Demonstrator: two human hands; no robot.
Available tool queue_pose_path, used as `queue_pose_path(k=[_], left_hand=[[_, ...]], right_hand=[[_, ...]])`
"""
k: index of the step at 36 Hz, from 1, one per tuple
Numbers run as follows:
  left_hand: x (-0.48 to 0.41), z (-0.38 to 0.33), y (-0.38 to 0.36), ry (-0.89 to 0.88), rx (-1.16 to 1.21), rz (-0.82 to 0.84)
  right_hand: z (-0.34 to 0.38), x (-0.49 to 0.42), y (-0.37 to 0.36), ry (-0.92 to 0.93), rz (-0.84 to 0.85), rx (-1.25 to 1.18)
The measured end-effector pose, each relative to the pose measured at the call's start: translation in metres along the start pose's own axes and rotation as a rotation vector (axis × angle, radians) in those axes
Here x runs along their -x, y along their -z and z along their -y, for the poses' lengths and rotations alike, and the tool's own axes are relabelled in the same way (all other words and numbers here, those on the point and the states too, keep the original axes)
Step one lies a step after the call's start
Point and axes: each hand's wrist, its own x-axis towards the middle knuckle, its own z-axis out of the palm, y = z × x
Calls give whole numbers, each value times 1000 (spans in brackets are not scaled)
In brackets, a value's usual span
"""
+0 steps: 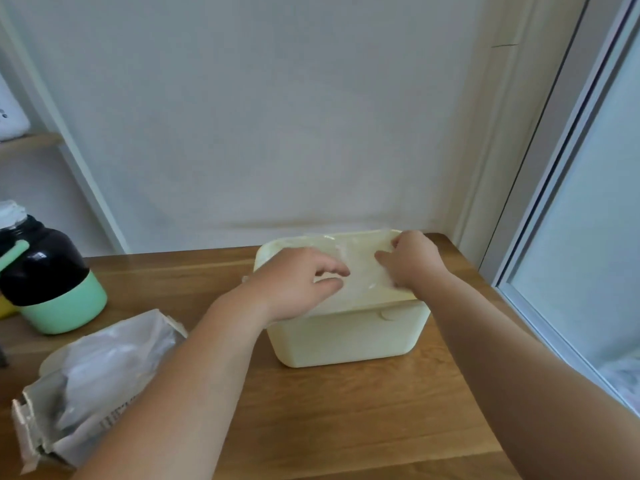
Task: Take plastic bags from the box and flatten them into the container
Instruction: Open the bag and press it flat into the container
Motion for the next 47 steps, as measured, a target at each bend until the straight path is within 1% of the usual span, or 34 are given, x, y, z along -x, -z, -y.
queue_pose_path(k=[1,3,6,9,10,11,12,13,15,16,17,18,20,22,24,26,28,32,34,37,39,42,47], left_hand=[[-6,3,-2,63,-36,69],[-15,8,-4,149,-117,153],[-23,11,-7,187,-180,282],[-29,7,-8,195,-218,353],[-32,5,-9,197,-240,375],[-34,4,-10,207,-264,395],[-37,2,-11,219,-287,419],[-40,0,-12,228,-313,446],[-45,-1,-17,237,-356,490],[-47,-1,-20,239,-370,502],[-49,0,-23,240,-375,510],[-49,1,-25,238,-377,511],[-50,4,-27,227,-373,496],[-49,7,-25,221,-341,446],[-45,12,-19,230,-285,359],[-38,17,-9,239,-249,260],[-31,23,-2,231,-237,139],[-12,30,7,204,-179,-128],[-3,28,10,197,-131,-212],[14,27,13,189,-60,-261],[25,26,15,185,-26,-278],[44,25,19,185,14,-321],[90,36,35,210,-5,-385]], right_hand=[[0,0,0,20,9,57],[-2,0,0,42,13,135],[-5,0,1,132,-43,234],[-5,0,3,391,-149,378],[-3,0,6,480,-154,426],[0,0,7,534,-116,458],[2,0,9,543,-33,457],[5,0,9,505,93,430],[6,-1,6,365,387,371],[5,-3,3,291,500,397],[2,-6,0,232,575,462],[-1,-9,-2,192,615,536],[-5,-14,-3,141,634,626],[-7,-17,-4,124,624,633],[-6,-16,-4,108,614,604],[-4,-14,-3,103,587,550],[-2,-9,2,124,516,465],[1,6,11,186,318,357],[1,16,11,206,197,337],[5,36,7,226,-6,209],[11,49,3,271,-115,116],[27,68,-6,353,-208,50],[60,96,-30,488,-338,-29]])
